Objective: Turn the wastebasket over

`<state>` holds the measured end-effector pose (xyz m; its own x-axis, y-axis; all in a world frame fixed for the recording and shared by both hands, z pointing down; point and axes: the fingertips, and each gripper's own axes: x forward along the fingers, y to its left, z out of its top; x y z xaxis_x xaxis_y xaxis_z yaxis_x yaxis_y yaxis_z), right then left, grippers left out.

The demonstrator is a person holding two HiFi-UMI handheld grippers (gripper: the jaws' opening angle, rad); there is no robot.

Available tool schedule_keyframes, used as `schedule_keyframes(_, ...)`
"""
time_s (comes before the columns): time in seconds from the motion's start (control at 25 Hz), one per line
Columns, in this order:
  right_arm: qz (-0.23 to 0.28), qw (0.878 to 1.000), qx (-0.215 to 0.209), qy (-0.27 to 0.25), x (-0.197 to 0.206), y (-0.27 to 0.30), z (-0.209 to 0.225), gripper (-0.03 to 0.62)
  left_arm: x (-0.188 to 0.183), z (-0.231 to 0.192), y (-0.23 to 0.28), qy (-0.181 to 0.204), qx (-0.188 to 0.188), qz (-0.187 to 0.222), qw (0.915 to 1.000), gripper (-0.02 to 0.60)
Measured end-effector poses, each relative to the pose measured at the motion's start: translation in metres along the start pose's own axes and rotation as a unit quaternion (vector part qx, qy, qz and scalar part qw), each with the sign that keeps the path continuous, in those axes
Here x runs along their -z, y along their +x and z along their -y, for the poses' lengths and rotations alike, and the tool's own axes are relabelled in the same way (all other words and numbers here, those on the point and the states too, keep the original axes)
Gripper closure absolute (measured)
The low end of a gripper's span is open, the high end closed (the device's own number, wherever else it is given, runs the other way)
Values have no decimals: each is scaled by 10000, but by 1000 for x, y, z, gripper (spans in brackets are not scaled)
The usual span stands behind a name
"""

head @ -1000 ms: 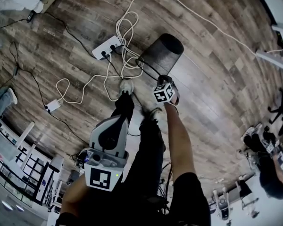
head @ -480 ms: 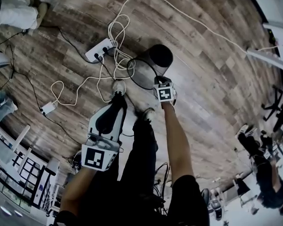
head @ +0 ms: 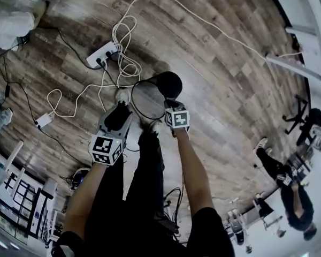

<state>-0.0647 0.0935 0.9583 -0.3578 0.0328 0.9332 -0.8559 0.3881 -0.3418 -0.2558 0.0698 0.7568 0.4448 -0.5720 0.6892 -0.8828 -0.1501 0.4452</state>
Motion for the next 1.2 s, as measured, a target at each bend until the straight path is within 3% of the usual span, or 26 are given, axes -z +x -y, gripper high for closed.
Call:
schedule_keyframes(0.2, 182, 9998, -64, 7, -1, -68, -25, 540, 29, 4, 11, -188, 285, -492, 9982, 346)
schedule_keyframes(0.52, 803, 9964, -252, 32, -48, -206, -66, 540, 57, -10, 15, -89, -146, -1447, 9893, 341)
schedule_keyframes(0.68, 1087, 9936, -308, 67, -68, -258, -75, 540, 56, 5, 19, -301, 231, -1686, 9850, 336)
schedule_keyframes(0.92, 1390, 9895, -159, 370, -81, -292, -57, 541, 27, 20, 30, 79, 455, -1672, 9848, 482)
schedule_keyframes(1.08, 1416, 9884, -50, 541, -67, -301, -38, 542, 44, 41, 50, 63, 573, -1989, 9783, 493)
schedule_keyframes(1.2, 1452, 9868, 6, 715, -54, -304, -12, 542, 45, 58, 73, -77, 560, -1984, 9785, 507)
